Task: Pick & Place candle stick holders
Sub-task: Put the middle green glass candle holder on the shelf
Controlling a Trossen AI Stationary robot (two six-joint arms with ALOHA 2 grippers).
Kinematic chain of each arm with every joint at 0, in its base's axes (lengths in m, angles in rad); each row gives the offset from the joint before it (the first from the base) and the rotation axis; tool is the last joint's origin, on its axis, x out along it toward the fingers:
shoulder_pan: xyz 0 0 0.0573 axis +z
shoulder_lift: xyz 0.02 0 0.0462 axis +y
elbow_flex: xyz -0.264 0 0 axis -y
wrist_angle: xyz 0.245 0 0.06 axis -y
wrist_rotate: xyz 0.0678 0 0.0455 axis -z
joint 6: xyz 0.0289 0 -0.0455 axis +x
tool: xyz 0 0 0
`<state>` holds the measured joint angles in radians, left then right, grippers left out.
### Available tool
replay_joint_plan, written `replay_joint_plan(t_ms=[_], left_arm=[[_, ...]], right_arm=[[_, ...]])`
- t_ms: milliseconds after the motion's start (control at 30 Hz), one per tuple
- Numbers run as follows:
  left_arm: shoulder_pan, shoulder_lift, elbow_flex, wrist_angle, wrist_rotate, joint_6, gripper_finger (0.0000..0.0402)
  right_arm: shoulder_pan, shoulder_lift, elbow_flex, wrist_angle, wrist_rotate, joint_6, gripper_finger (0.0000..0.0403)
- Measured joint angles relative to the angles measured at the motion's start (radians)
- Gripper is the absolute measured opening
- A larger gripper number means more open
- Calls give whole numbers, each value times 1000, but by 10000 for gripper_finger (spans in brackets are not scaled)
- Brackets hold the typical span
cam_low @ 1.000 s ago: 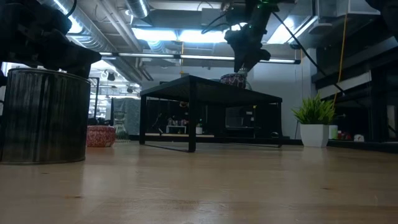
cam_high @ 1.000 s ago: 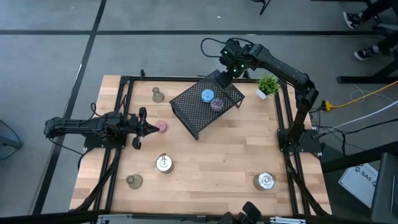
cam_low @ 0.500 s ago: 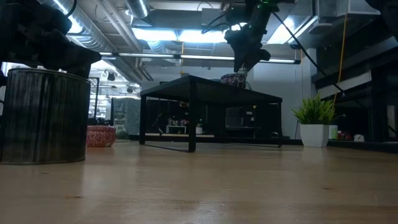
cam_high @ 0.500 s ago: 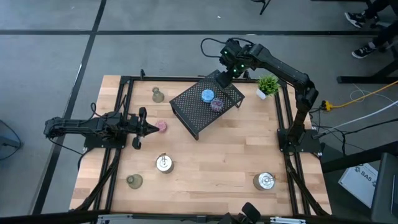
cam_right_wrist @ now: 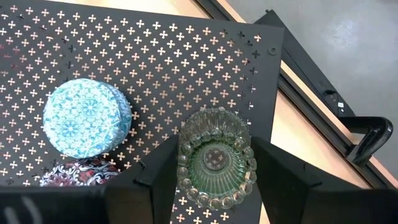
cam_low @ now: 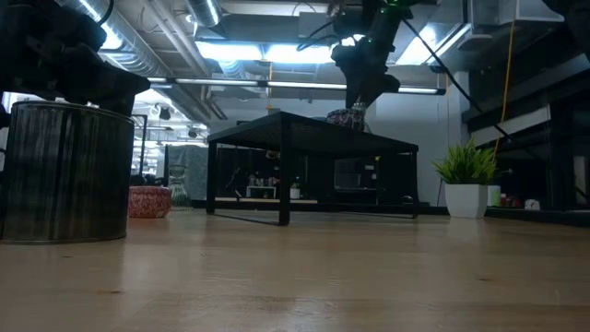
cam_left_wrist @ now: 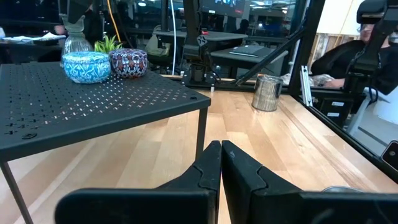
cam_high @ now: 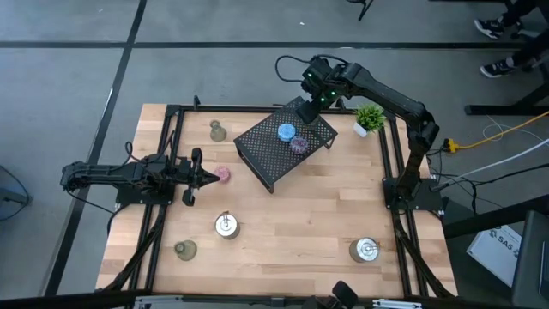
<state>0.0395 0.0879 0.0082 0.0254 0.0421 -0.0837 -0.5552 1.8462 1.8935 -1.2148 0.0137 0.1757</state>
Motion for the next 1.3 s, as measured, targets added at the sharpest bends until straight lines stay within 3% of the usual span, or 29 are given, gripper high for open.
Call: replay_joint_plan(t_ms=[1300], left_arm=[[0, 0, 0, 0, 0, 0, 6]], right_arm=[[14, -17, -2, 0, 6, -21, 187]])
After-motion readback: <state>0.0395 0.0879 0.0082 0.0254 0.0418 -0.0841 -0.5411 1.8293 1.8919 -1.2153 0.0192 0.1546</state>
